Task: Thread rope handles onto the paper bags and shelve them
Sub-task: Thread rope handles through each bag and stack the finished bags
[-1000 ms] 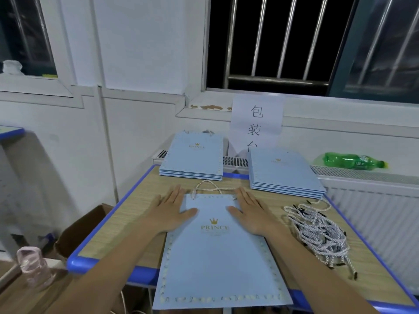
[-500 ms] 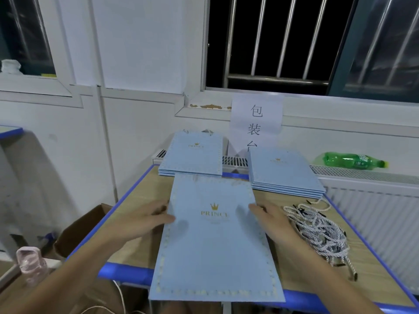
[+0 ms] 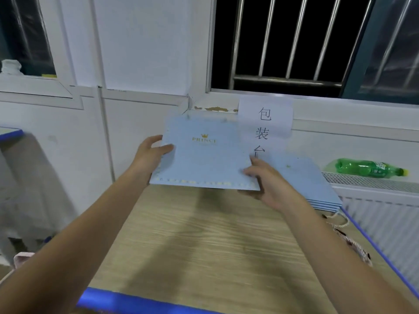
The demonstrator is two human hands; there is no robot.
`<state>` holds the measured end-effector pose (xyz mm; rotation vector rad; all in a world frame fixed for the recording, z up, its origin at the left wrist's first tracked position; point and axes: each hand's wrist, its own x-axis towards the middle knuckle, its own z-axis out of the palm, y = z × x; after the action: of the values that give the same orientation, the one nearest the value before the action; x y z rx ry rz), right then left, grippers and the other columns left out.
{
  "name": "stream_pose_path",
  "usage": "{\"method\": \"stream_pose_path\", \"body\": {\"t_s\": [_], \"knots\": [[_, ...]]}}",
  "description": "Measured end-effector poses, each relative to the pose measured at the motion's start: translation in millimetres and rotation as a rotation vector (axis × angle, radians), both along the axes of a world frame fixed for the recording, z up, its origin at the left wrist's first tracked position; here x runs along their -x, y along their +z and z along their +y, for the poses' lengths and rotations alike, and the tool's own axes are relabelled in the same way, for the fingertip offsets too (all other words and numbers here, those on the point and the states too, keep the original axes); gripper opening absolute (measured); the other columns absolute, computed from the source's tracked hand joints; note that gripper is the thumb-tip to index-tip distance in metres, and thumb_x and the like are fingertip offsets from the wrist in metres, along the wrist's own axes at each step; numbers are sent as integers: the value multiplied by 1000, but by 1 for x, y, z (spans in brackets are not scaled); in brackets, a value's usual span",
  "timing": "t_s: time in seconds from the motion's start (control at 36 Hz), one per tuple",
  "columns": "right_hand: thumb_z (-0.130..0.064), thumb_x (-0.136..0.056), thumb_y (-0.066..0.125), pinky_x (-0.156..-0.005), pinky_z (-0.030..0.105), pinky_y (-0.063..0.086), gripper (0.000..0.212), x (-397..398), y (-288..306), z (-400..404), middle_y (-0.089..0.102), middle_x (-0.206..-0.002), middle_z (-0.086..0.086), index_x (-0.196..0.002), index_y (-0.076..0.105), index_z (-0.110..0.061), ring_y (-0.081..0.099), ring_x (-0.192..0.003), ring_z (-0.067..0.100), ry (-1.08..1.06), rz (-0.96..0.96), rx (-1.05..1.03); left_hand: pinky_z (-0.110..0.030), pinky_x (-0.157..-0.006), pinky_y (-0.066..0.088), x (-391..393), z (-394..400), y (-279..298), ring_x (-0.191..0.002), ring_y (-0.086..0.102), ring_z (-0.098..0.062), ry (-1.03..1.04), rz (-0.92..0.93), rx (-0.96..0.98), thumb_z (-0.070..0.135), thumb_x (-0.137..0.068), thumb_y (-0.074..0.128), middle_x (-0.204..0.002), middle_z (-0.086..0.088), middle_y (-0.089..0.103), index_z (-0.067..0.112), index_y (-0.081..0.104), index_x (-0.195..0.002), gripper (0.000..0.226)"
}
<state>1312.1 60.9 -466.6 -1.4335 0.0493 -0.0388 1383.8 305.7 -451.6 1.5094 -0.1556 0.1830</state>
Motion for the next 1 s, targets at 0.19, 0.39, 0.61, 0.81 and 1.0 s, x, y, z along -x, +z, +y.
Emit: {"method": "stream_pose_path", "body": {"t_s": [0.19, 0.39, 0.61, 0.81, 1.0], "knots": [[-2, -93, 53, -43, 20, 47, 33, -39, -20, 4, 64, -111, 3, -126, 53, -9, 62, -80, 16, -143, -69, -58, -20, -51, 52, -38, -4, -18, -58, 64, -16, -142, 279, 371, 4, -95, 46, -83, -8, 59, 5, 58, -82, 17], [-4, -93, 55, -48, 20, 50, 34, -93, -2, 10, 65, -97, -6, -126, 49, -12, 64, -74, 6, -362, -311, -33, -22, -84, 51, -69, -8, -16, -100, 64, -12, -102, -72, 246, -6, -93, 47, -114, 0, 65, 9, 52, -127, 38], [-21, -97, 48, -73, 27, 41, 41, -124, -71, 30, 57, -105, 13, -135, 42, -7, 54, -101, 25, -464, -233, 556, -18, -81, 34, -116, -13, -79, -97, 48, -15, 216, -127, -457, 8, -97, 43, -99, 5, 54, 9, 43, -141, 43], [-48, -87, 60, -104, 33, 30, 80, -125, -97, 16, 39, -143, -6, -149, 16, -25, 34, -134, 18, -162, -56, 705, -16, -101, 20, -111, -3, -105, -132, 25, 0, -97, 16, -437, 24, -92, 60, -142, 20, 24, 20, 27, -148, 65], [-47, -85, 64, -91, 19, 23, 87, -125, -101, 12, 38, -146, -8, -149, 8, -29, 33, -135, 14, -91, -135, 878, -19, -101, 23, -107, 2, -106, -142, 21, -11, -67, -10, -570, 34, -85, 67, -155, 9, 22, 21, 21, -151, 82]]}}
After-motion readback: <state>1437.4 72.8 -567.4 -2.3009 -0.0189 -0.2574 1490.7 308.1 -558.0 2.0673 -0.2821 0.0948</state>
